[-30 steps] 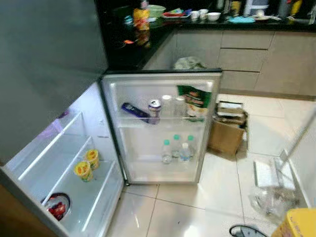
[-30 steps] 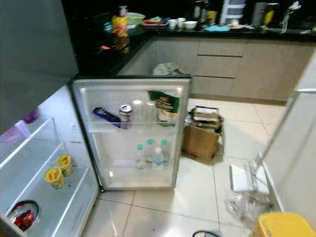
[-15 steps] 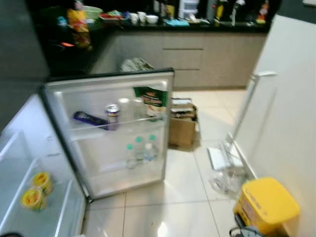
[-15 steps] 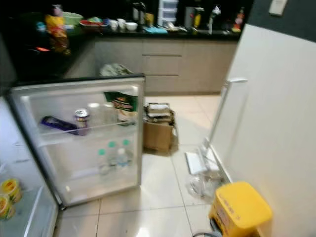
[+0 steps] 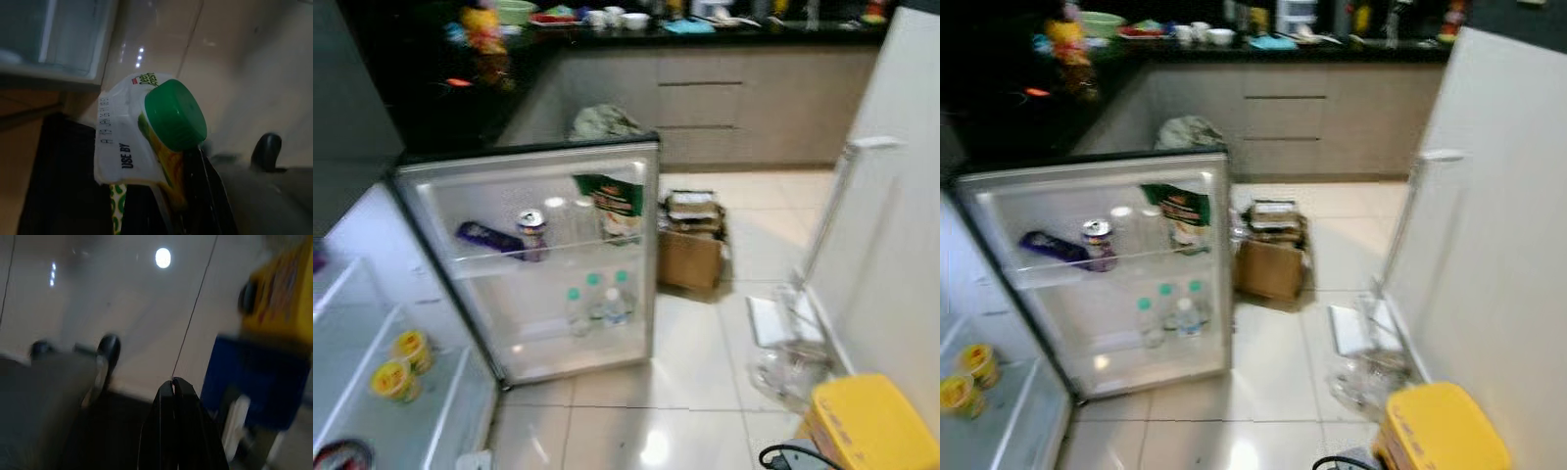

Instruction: Restocking fridge

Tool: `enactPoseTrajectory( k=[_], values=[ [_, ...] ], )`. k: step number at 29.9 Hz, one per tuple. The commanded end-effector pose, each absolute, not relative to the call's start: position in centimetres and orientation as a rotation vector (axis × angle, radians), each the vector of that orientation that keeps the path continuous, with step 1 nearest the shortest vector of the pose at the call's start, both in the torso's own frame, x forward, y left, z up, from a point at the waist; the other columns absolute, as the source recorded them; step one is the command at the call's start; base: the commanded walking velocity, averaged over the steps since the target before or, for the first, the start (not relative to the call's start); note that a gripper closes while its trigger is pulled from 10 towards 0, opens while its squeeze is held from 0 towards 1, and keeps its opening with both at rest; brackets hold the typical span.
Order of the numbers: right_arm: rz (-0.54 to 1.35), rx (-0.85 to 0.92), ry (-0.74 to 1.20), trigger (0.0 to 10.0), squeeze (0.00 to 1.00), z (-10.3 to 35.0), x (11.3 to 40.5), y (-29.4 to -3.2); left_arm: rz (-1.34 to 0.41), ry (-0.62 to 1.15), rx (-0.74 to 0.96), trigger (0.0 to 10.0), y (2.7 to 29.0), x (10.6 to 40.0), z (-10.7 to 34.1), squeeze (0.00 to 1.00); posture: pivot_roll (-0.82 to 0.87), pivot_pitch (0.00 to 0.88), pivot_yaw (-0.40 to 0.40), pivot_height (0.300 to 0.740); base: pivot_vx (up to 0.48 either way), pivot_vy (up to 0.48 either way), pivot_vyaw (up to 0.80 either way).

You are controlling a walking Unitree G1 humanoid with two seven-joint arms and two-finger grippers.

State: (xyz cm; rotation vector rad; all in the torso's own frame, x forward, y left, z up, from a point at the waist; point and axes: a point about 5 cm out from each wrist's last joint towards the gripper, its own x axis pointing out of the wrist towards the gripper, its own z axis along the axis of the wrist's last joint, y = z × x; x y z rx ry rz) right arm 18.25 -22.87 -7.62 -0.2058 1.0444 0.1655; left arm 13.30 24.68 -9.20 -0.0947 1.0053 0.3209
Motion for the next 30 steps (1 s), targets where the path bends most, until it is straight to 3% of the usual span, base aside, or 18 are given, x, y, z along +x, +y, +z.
enactPoseTrajectory(
  k=[1,18,30],
  values=[
    [0.197,-0.193,1.048,10.0,0.0,-7.79,18.05,-22.4,0.334,1.018,-0.096,10.0,24.88,12.96,-9.28,0.0,-0.1,0.0,0.02,0.74,0.0,0.0,0.8],
    [0.256,-0.238,1.036,10.0,0.0,-7.57,18.4,-22.34,0.322,1.012,-0.087,10.0,24.67,13.02,-9.3,0.0,-0.1,0.0,0.013,0.74,0.0,0.0,0.8],
    [0.219,-0.241,1.058,10.0,0.0,-7.94,17.87,-22.22,0.298,0.983,-0.14,10.0,23.88,13.86,-9.2,0.0,-0.09,0.0,0.008,0.74,0.0,0.0,0.0]
  ],
)
